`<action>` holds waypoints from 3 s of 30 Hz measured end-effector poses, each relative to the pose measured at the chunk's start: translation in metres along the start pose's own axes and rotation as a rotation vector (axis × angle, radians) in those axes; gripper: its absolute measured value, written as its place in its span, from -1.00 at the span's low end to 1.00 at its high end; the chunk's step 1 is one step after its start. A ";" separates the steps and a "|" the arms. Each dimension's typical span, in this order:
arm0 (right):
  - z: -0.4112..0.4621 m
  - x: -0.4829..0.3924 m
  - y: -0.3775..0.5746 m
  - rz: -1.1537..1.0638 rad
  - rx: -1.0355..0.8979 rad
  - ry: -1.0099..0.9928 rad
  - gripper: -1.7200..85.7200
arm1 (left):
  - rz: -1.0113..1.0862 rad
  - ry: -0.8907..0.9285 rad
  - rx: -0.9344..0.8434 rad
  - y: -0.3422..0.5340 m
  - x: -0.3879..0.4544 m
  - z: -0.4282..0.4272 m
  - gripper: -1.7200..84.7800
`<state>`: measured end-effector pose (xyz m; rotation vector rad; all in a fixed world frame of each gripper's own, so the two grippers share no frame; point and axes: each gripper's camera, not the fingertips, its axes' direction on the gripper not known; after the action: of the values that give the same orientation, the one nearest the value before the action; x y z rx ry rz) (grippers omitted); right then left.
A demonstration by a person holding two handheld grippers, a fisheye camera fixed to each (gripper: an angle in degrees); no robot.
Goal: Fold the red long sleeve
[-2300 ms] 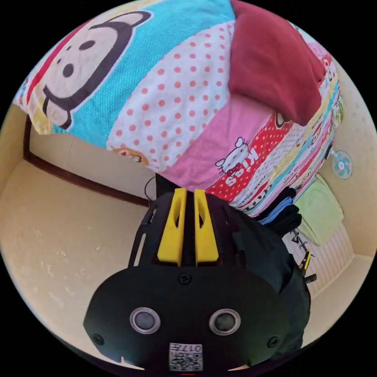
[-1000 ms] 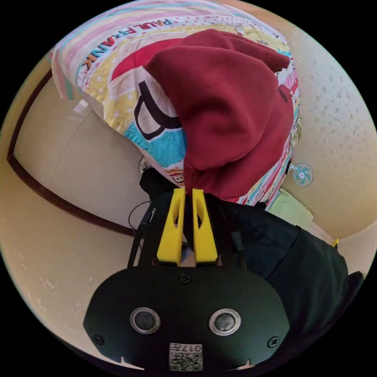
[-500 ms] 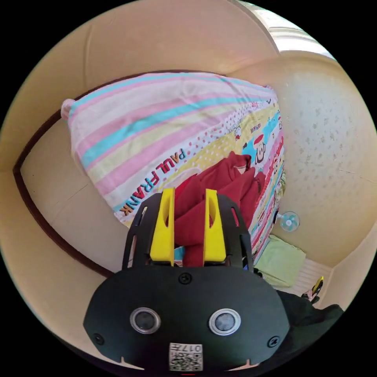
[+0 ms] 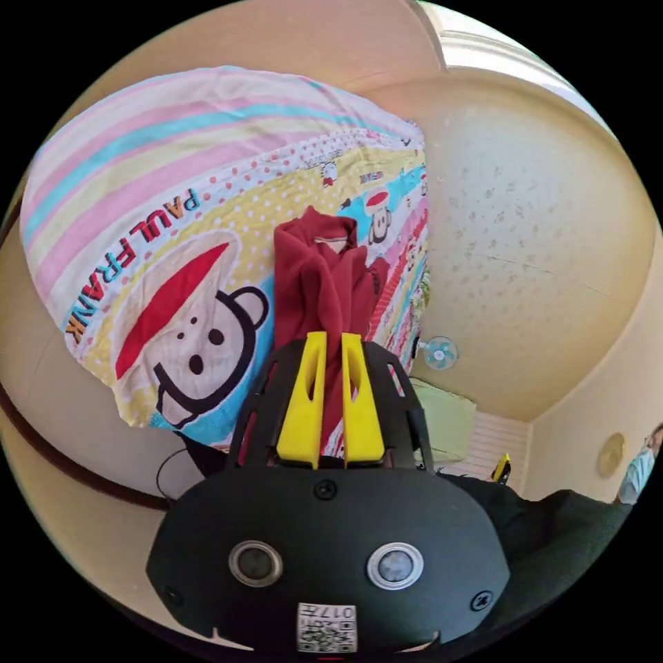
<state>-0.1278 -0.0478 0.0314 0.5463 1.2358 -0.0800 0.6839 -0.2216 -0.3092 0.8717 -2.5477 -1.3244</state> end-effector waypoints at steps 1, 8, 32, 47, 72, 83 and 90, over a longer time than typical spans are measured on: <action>0.001 0.003 0.001 -0.001 0.001 -0.012 -0.95 | 0.089 0.124 0.028 0.014 0.017 -0.007 -0.88; 0.017 0.040 0.001 -0.020 -0.021 -0.208 -0.95 | 0.656 0.405 -0.149 0.078 0.165 0.028 -0.97; -0.031 0.085 0.021 -0.415 -0.150 -0.406 -0.75 | 0.926 2.192 -0.797 0.515 0.403 0.139 -0.96; 0.069 0.243 0.011 0.173 -0.403 -0.984 -0.43 | 0.778 2.076 -1.125 0.709 0.358 0.201 -0.96; -0.057 0.274 -0.143 -0.079 -0.123 -1.079 -0.87 | 1.103 1.477 -0.663 0.570 0.329 0.209 -0.97; -0.221 0.202 -0.197 -0.209 0.247 -0.806 -0.86 | 0.990 0.646 -0.182 0.451 0.235 0.180 -0.98; -0.252 0.165 -0.137 -0.266 0.110 -0.665 -0.86 | 0.795 0.715 -0.087 0.435 0.169 0.173 -0.98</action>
<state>-0.3390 -0.0187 -0.2226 0.3975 0.6463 -0.5164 0.2937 0.0002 -0.0944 0.1799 -1.9013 -0.6890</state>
